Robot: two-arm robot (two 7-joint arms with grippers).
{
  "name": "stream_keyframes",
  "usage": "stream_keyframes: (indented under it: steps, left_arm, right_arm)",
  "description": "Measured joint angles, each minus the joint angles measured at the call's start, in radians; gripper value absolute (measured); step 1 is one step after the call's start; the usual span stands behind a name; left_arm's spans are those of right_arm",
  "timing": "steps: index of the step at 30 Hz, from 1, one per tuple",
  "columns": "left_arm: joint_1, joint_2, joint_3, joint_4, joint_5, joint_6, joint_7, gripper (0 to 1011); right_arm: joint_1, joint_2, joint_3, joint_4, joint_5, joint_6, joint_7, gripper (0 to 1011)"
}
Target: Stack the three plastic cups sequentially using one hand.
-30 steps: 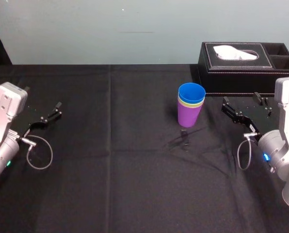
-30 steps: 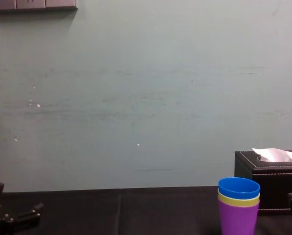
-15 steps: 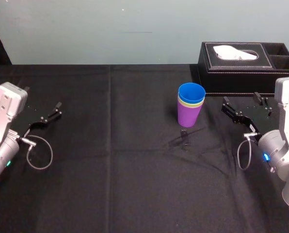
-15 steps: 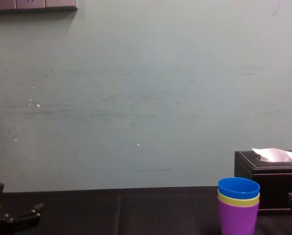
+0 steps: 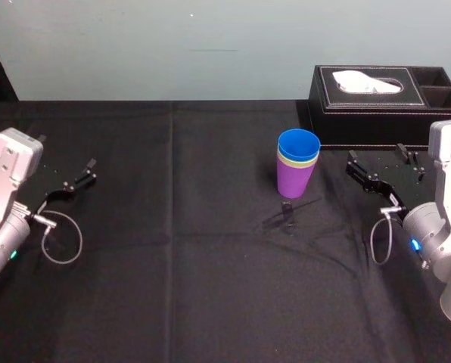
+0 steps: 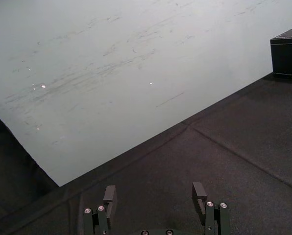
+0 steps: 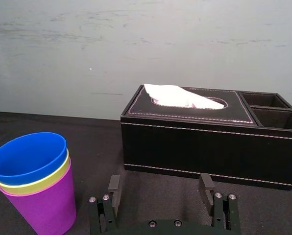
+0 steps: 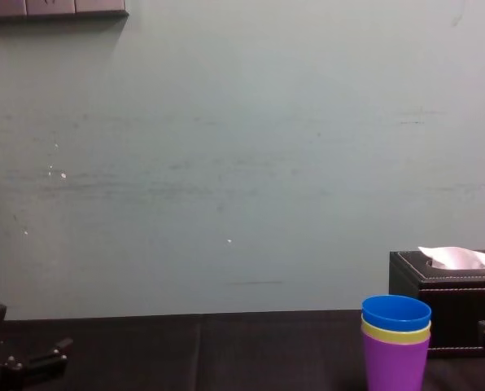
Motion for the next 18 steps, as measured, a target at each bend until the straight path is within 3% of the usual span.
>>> stream_keyframes:
  steps: [18]
  left_arm:
    - [0.0, 0.0, 0.0, 0.0, 0.0, 0.0, 0.0, 1011]
  right_arm:
    - [0.0, 0.0, 0.0, 0.0, 0.0, 0.0, 0.0, 1003]
